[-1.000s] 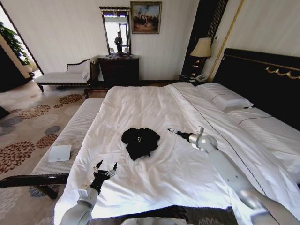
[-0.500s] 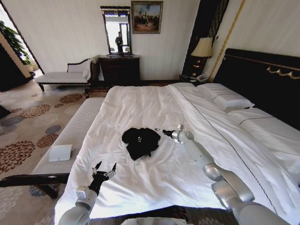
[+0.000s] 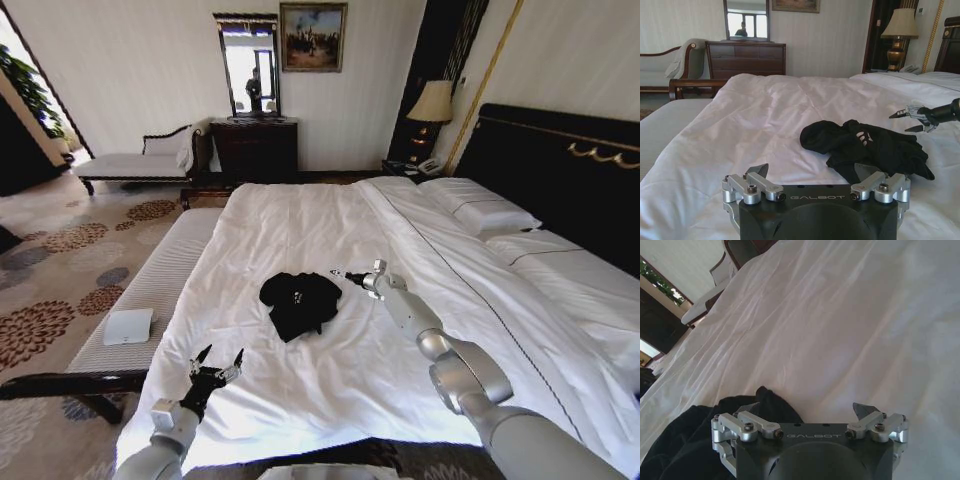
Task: Fold the clothes on the bed.
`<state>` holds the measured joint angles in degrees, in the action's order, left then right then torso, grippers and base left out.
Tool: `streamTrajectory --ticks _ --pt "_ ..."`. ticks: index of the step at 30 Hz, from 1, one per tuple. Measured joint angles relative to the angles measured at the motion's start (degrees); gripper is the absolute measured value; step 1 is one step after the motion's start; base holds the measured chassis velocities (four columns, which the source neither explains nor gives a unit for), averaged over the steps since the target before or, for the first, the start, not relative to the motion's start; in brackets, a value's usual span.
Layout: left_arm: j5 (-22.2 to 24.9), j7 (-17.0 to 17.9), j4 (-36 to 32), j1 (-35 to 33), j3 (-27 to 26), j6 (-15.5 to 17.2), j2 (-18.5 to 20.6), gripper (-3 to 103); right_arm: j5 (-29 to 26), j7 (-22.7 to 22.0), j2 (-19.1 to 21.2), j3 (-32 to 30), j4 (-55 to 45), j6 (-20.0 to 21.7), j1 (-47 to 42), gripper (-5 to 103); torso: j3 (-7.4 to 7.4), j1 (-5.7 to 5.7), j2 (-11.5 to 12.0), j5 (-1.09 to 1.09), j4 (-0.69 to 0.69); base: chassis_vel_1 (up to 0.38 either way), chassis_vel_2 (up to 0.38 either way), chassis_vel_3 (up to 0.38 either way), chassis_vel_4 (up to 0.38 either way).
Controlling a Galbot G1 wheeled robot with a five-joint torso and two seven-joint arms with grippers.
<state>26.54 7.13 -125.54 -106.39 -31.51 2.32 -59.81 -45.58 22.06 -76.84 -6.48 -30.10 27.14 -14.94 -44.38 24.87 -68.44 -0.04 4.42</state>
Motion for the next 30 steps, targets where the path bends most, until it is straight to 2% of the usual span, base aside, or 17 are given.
streamTrajectory --ticks 11,15,17,20,25,27,30 --pt "1.8 0.7 0.2 1.5 0.0 0.2 0.2 98 4.1 0.8 -2.3 -2.4 1.2 0.4 -0.6 101 0.0 0.0 0.0 0.0 -0.01 0.0 0.0 0.0 0.0" --pt "2.1 0.8 0.3 2.0 0.3 0.3 0.1 98 5.4 0.9 -2.6 -3.2 1.6 0.4 -0.8 94 0.0 0.0 0.0 0.0 -0.01 0.0 0.0 0.0 0.0" --pt "2.3 0.8 0.5 2.2 0.3 0.4 0.1 98 6.3 1.2 -2.7 -3.6 2.0 0.4 -0.9 88 0.0 0.0 0.0 -0.01 -0.01 0.0 0.0 0.0 0.0" --pt "2.5 0.9 0.5 2.4 0.3 0.5 0.1 98 6.9 1.4 -2.8 -4.2 2.3 0.3 -0.9 84 0.0 0.0 0.0 -0.01 -0.01 0.0 0.0 0.0 0.0" --pt "2.7 1.4 0.5 2.4 0.2 0.8 0.0 98 7.3 1.5 -2.9 -4.1 1.6 0.3 -1.6 57 0.0 0.0 0.0 -0.01 -0.01 0.0 0.0 0.0 0.0" --pt "2.7 1.5 0.5 2.4 0.2 0.8 0.0 98 7.3 1.5 -2.9 -4.1 1.6 0.3 -1.6 57 0.0 0.0 0.0 -0.01 -0.01 0.0 0.0 0.0 0.0" --pt "3.0 1.7 0.4 2.6 0.1 1.0 0.0 98 7.6 1.6 -3.2 -4.1 1.7 0.2 -1.7 41 0.0 0.0 0.0 -0.01 -0.01 0.0 0.0 0.0 0.0"
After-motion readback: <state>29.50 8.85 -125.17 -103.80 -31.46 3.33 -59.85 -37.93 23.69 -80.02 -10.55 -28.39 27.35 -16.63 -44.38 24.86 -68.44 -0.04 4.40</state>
